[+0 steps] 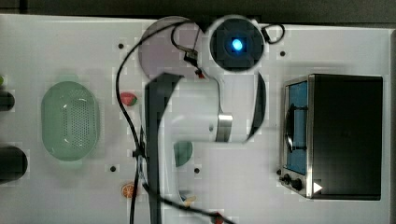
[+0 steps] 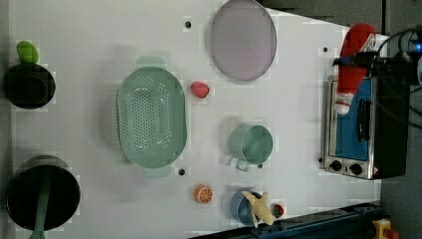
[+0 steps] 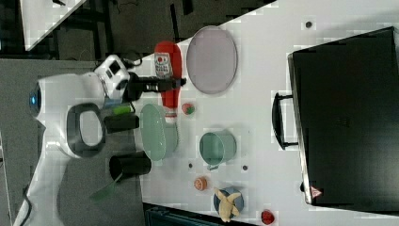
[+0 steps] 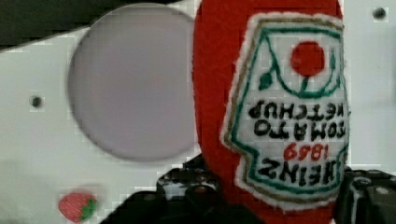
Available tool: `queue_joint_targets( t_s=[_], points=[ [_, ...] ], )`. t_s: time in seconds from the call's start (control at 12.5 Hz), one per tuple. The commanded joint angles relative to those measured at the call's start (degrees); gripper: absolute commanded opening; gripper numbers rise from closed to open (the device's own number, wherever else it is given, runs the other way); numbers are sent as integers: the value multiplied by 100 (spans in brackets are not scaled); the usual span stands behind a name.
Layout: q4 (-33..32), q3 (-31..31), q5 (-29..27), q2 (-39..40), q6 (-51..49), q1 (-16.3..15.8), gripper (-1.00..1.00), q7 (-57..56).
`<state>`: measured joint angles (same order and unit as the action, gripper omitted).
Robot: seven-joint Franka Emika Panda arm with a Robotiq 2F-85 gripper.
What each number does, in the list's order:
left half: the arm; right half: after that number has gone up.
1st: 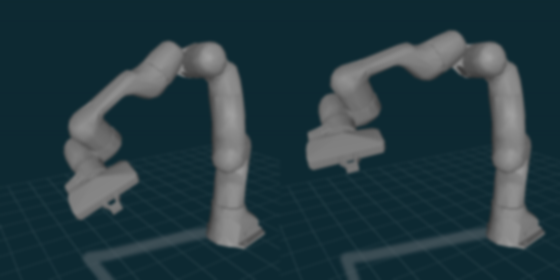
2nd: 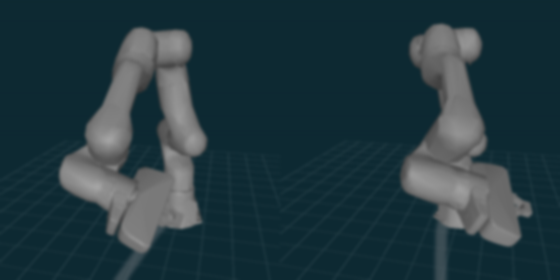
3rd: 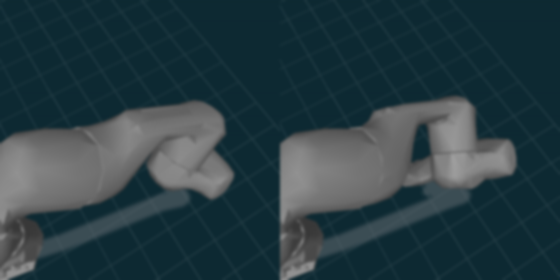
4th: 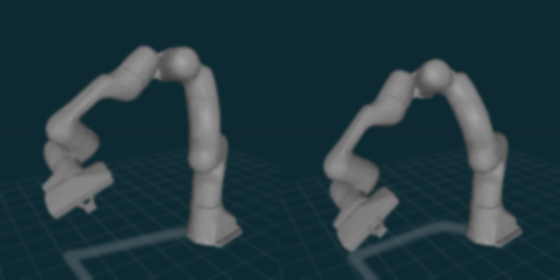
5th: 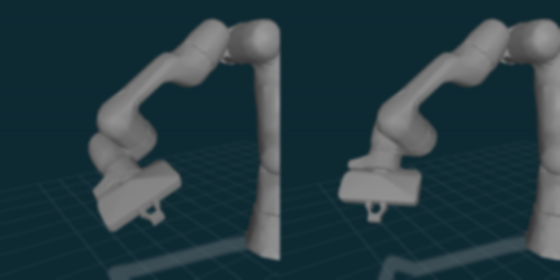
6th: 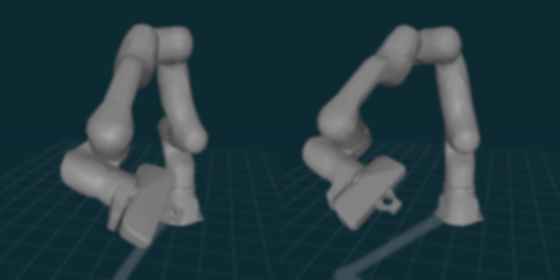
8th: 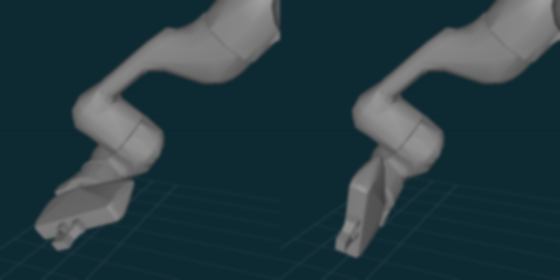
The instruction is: Pick ketchup from plate and place it on table.
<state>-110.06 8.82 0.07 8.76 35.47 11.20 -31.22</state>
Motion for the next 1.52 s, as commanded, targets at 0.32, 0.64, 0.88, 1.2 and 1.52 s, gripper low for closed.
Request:
queue_joint_targets(
  t_s=[0.32, 0.64, 0.88, 1.2, 1.52],
  points=[
    [-1909, -291, -81, -186, 824, -72, 21, 71],
    [-2755, -309, -81, 51, 1733, -84, 21, 72],
    [-2735, -308, -81, 532, 1859, -85, 21, 71],
    [-2752, -320, -81, 744, 2380, -84, 68, 72],
    [-2572, -248, -94, 220, 1985, -88, 100, 270]
  ],
)
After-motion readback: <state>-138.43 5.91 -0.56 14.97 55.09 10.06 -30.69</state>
